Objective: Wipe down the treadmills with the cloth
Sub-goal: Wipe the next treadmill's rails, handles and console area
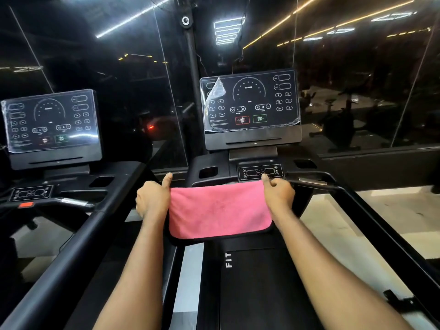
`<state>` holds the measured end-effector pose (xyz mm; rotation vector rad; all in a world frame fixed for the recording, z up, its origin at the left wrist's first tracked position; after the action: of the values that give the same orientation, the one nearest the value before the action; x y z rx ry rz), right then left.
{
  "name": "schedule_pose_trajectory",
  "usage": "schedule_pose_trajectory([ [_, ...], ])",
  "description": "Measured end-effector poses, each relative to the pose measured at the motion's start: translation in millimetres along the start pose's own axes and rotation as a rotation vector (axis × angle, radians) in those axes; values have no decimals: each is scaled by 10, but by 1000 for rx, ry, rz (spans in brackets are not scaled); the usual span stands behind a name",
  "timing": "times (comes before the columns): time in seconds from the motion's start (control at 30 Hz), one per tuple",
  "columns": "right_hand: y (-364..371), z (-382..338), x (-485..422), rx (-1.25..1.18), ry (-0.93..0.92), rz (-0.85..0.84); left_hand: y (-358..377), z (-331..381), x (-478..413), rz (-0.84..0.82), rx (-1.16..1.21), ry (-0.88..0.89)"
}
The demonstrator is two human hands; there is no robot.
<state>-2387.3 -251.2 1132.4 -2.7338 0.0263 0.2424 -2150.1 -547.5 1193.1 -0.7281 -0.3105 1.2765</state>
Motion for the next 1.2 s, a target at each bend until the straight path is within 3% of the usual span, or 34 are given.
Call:
schedule_pose_trajectory([
  [0.1, 210, -157, 232, -65, -94, -80, 159, 107, 161, -45, -34, 4],
  [0.27, 754, -424, 778, -328, -228, -555, 712, 628, 607, -386, 127, 356],
  [0.47, 808, -134, 695, -214, -277, -625, 847, 643, 836, -665, 437, 360],
  [0.6, 919, -7, 590, -169, -250, -687, 840, 239, 549, -379, 345, 359],
  [0.8, 1308, -121, 436, -189, -223, -884, 1185, -357, 558, -709, -8, 395],
  [1.0, 2006, -19, 142, -144, -142, -831, 1222, -842, -130, -532, 77, 261],
  [1.2, 3165, 22, 12, -99, -83, -886, 1439, -1344, -1301, -397, 154, 87],
])
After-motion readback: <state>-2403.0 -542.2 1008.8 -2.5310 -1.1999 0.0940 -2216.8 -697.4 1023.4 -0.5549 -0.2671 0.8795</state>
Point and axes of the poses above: each hand's wrist, its own x-axis away from the middle knuckle, its own y-axis out of the palm, z = x × y, the point moved 8 cm from there along -x, towards the middle knuckle, and after that the axes turned 3 degrees about x, right-handed, at the moved point
